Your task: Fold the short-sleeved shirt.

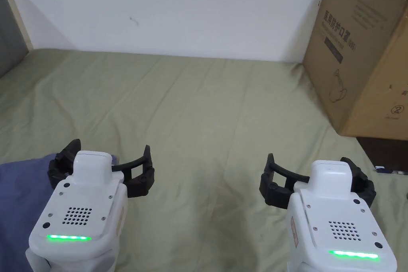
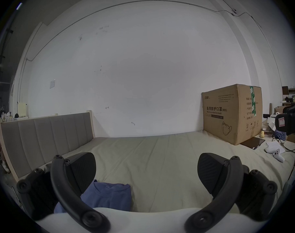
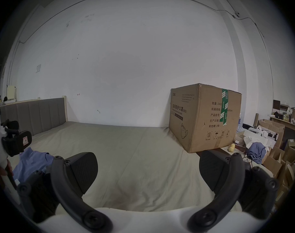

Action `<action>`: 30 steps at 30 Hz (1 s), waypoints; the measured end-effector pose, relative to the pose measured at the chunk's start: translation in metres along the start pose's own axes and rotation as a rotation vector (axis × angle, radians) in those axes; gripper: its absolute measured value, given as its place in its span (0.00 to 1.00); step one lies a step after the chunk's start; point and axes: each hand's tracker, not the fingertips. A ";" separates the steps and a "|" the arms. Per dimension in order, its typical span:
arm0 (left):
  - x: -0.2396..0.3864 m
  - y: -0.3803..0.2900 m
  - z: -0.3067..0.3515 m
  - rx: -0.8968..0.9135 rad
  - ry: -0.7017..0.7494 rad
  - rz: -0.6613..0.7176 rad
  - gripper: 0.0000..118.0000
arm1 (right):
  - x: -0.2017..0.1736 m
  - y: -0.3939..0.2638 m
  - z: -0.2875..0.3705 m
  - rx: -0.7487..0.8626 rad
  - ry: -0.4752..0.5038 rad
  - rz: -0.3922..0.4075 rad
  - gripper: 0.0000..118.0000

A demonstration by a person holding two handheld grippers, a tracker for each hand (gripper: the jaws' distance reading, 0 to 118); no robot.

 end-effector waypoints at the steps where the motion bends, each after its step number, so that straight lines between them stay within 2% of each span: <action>1: 0.000 0.000 0.000 -0.001 -0.001 0.000 1.00 | 0.000 0.000 0.000 0.000 0.000 0.000 1.00; 14: 0.000 0.002 0.001 -0.006 0.000 0.000 1.00 | 0.000 0.003 0.001 -0.001 0.002 -0.011 0.99; 18: 0.001 0.004 0.001 -0.011 0.011 0.008 0.98 | 0.000 0.004 0.001 -0.005 -0.004 -0.005 0.91; 19: 0.001 0.004 0.001 -0.011 0.008 0.015 0.96 | 0.000 0.004 0.002 -0.005 -0.010 0.000 0.84; 20: 0.001 0.005 0.002 -0.003 0.004 0.026 0.85 | -0.001 0.005 0.003 -0.004 -0.015 0.006 0.68; 21: 0.002 0.006 0.004 0.001 -0.003 0.039 0.46 | -0.001 0.005 0.002 -0.008 -0.028 0.016 0.28; 22: 0.003 0.007 0.003 -0.008 -0.005 0.044 0.10 | -0.002 0.005 0.001 -0.012 -0.038 0.026 0.00; 23: 0.005 0.008 0.003 -0.004 0.017 0.039 0.00 | -0.002 0.006 0.002 -0.013 -0.053 0.023 0.00; 25: 0.006 0.008 0.003 -0.003 -0.038 0.048 0.00 | 0.001 0.010 0.002 -0.032 -0.010 0.009 0.00; 30: 0.006 0.007 0.003 -0.017 -0.018 0.009 0.00 | -0.003 0.012 -0.001 -0.030 0.001 0.012 0.00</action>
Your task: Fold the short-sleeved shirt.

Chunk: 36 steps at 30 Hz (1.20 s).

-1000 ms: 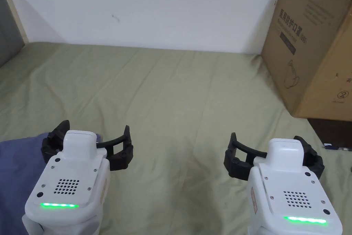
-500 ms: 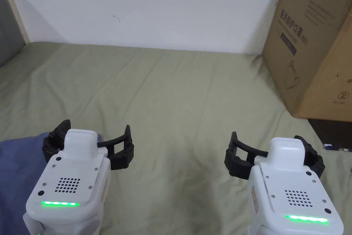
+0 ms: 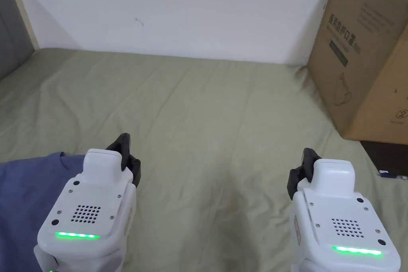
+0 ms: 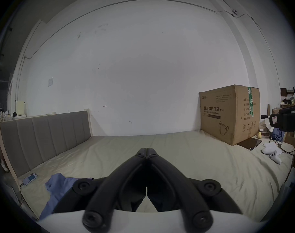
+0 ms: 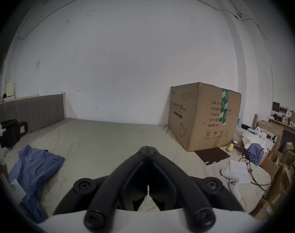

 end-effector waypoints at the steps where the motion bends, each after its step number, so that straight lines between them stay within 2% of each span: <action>1: -0.004 -0.001 0.001 -0.006 0.005 0.003 0.00 | -0.003 0.002 -0.001 0.001 0.011 -0.002 0.00; 6: -0.046 -0.005 0.014 -0.035 0.118 0.048 0.00 | -0.037 0.008 -0.015 0.019 0.129 0.004 0.00; 17: -0.186 -0.004 0.096 -0.061 0.475 0.026 0.00 | -0.179 0.020 -0.023 0.050 0.503 0.025 0.00; 23: -0.234 -0.005 0.137 -0.090 0.596 0.030 0.00 | -0.239 0.015 -0.011 0.037 0.647 0.020 0.00; 28: -0.255 -0.008 0.145 -0.161 0.606 0.072 0.00 | -0.258 0.011 -0.004 0.027 0.689 0.033 0.00; 33: -0.259 -0.014 0.124 -0.221 0.582 0.100 0.00 | -0.252 0.009 -0.007 0.024 0.681 0.043 0.00; 34: -0.259 -0.016 0.114 -0.259 0.570 0.116 0.05 | -0.249 0.008 -0.009 0.025 0.671 0.048 0.00; 35: -0.259 -0.015 0.104 -0.296 0.565 0.124 0.15 | -0.245 0.008 -0.012 0.023 0.660 0.053 0.00; 36: -0.259 -0.018 0.094 -0.334 0.548 0.156 0.36 | -0.241 0.008 -0.014 0.020 0.650 0.057 0.00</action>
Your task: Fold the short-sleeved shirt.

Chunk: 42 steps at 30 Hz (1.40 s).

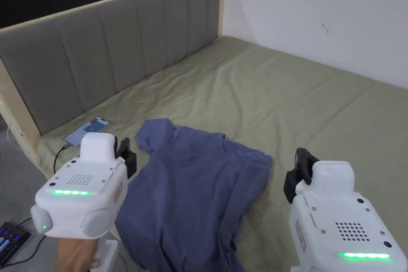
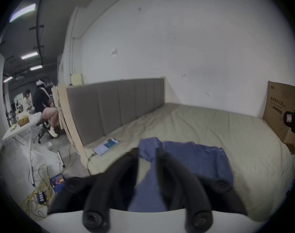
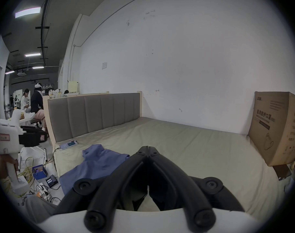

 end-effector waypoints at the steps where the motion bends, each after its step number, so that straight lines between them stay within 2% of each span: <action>1: 0.006 0.001 -0.010 -0.034 -0.021 0.011 0.58 | 0.005 -0.001 0.000 -0.004 -0.011 0.000 0.00; 2: 0.013 0.002 -0.021 -0.080 -0.046 0.020 0.80 | 0.011 -0.002 0.000 -0.007 -0.026 0.000 0.00; 3: 0.021 0.002 -0.032 -0.118 -0.062 0.024 0.98 | 0.016 -0.002 0.000 -0.009 -0.040 0.000 0.00; 7: 0.059 -0.010 -0.077 -0.304 -0.127 -0.014 0.99 | 0.039 -0.006 0.002 -0.023 -0.096 0.000 0.00; 13: 0.111 -0.058 -0.140 -0.516 -0.130 -0.185 0.99 | 0.072 -0.015 0.006 -0.050 -0.166 0.011 0.00; 15: 0.123 -0.074 -0.156 -0.593 -0.130 -0.199 0.99 | 0.081 -0.018 0.006 -0.061 -0.188 0.013 0.00; 17: 0.130 -0.093 -0.169 -0.667 -0.117 -0.201 0.94 | 0.091 -0.023 0.006 -0.078 -0.203 0.006 0.00; 19: 0.136 -0.110 -0.178 -0.761 -0.114 -0.214 0.69 | 0.097 -0.028 0.006 -0.093 -0.218 -0.001 0.00; 20: 0.136 -0.111 -0.174 -0.726 -0.138 -0.173 0.67 | 0.100 -0.030 0.007 -0.100 -0.224 -0.003 0.00; 21: 0.134 -0.105 -0.168 -0.670 -0.099 -0.172 0.63 | 0.103 -0.032 0.007 -0.106 -0.229 -0.006 0.00; 23: 0.136 -0.101 -0.164 -0.678 -0.173 -0.162 0.40 | 0.107 -0.036 0.008 -0.114 -0.236 -0.014 0.00; 24: 0.137 -0.100 -0.162 -0.647 -0.155 -0.208 0.19 | 0.109 -0.038 0.008 -0.119 -0.236 -0.022 0.00; 25: 0.140 -0.099 -0.157 -0.635 -0.155 -0.235 0.03 | 0.110 -0.038 0.008 -0.124 -0.236 -0.030 0.00; 28: 0.134 -0.099 -0.155 -0.643 -0.162 -0.211 0.01 | 0.113 -0.038 0.012 -0.124 -0.237 -0.040 0.00; 33: 0.120 -0.064 -0.128 -0.560 -0.297 0.075 0.01 | 0.120 -0.029 0.026 -0.091 -0.237 -0.039 0.00; 35: 0.125 -0.044 -0.111 -0.518 -0.341 0.100 0.01 | 0.124 -0.024 0.035 -0.077 -0.248 -0.042 0.00; 42: 0.177 0.052 -0.058 -0.332 -0.553 0.041 0.01 | 0.148 -0.010 0.076 -0.022 -0.310 -0.071 0.00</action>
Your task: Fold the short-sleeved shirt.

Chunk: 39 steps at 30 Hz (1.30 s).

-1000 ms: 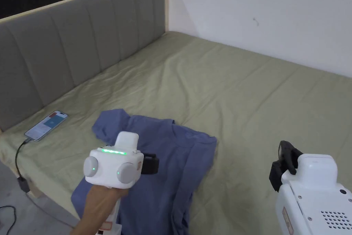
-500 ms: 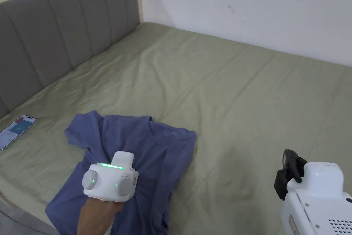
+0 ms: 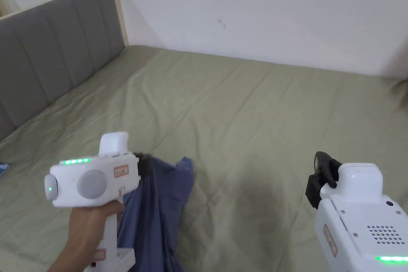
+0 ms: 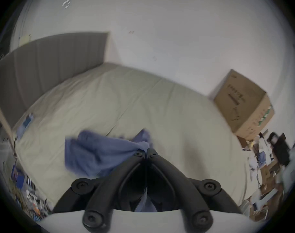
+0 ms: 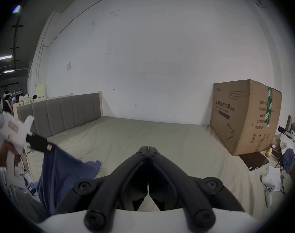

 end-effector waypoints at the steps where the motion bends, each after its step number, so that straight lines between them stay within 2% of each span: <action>1: 0.015 0.013 0.005 0.020 -0.036 -0.022 0.01 | 0.006 0.002 0.005 0.007 -0.012 -0.003 0.00; 6: 0.102 0.064 0.022 0.099 -0.188 -0.174 0.01 | 0.038 0.012 0.031 0.049 -0.082 -0.010 0.00; 12: 0.200 0.084 0.023 0.136 -0.360 -0.292 0.00 | 0.078 0.021 0.059 0.084 -0.193 -0.018 0.00; 18: 0.275 0.062 0.004 0.073 -0.504 -0.361 0.01 | 0.115 0.025 0.088 0.102 -0.307 0.004 0.00; 23: 0.306 0.024 -0.020 -0.007 -0.602 -0.368 0.00 | 0.137 0.023 0.102 0.092 -0.375 -0.003 0.00; 28: 0.302 -0.033 -0.055 -0.176 -0.574 -0.414 0.00 | 0.145 0.014 0.106 0.075 -0.401 -0.005 0.00; 36: 0.265 -0.143 -0.142 -0.508 -0.347 -0.507 0.00 | 0.140 -0.009 0.094 0.014 -0.365 -0.029 0.00; 39: 0.250 -0.181 -0.171 -0.546 -0.267 -0.511 0.00 | 0.138 -0.014 0.091 -0.008 -0.351 -0.031 0.00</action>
